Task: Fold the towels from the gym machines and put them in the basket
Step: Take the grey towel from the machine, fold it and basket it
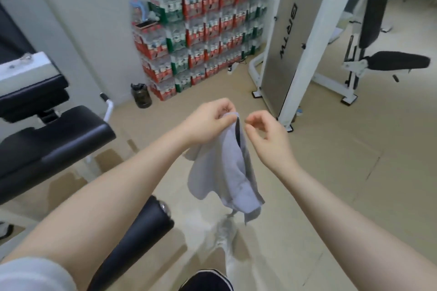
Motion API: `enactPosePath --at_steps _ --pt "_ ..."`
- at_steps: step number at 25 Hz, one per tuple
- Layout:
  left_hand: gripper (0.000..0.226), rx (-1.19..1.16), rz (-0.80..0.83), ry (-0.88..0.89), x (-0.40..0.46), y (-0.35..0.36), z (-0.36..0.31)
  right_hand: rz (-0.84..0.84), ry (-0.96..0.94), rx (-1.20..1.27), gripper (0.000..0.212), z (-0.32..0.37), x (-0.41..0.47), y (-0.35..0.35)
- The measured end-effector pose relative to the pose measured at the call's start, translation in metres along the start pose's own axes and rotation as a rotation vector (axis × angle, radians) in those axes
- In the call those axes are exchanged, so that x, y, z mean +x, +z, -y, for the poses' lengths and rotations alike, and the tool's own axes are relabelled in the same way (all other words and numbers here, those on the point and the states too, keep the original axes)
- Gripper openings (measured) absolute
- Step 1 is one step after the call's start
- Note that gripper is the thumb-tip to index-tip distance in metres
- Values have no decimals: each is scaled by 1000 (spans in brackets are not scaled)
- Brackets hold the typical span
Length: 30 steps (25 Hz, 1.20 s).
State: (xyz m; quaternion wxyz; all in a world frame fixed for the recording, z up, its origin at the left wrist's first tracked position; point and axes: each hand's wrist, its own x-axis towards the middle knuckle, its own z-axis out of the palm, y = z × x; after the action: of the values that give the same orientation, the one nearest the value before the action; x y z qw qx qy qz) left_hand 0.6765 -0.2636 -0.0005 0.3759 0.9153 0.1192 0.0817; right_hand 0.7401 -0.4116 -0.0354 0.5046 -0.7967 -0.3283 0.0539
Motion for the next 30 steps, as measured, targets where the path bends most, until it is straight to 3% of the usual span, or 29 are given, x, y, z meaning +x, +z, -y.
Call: enactPosePath --at_steps 2,5,7,13,17,22,26,30 --pt "9 92 16 83 49 -6 1 89 25 30 18 -10 52 5" --pt "13 222 89 139 136 -25 4 181 34 16 11 -22 139 5" --pt "16 280 141 143 186 -42 9 206 27 -60 23 -29 195 3" --pt "15 275 108 99 325 -84 41 121 -55 -260 20 -72 355 -11" --pt "16 276 3 -1 410 -90 84 130 -25 -531 19 -129 459 -12" --pt "25 321 -226 -112 529 -95 138 218 -7 -606 18 -193 608 -1" --pt "23 553 -353 -24 633 -119 159 282 -64 -620 15 -206 735 -2" --pt "16 367 -491 -89 719 -142 201 250 -82 -478 19 -233 855 12"
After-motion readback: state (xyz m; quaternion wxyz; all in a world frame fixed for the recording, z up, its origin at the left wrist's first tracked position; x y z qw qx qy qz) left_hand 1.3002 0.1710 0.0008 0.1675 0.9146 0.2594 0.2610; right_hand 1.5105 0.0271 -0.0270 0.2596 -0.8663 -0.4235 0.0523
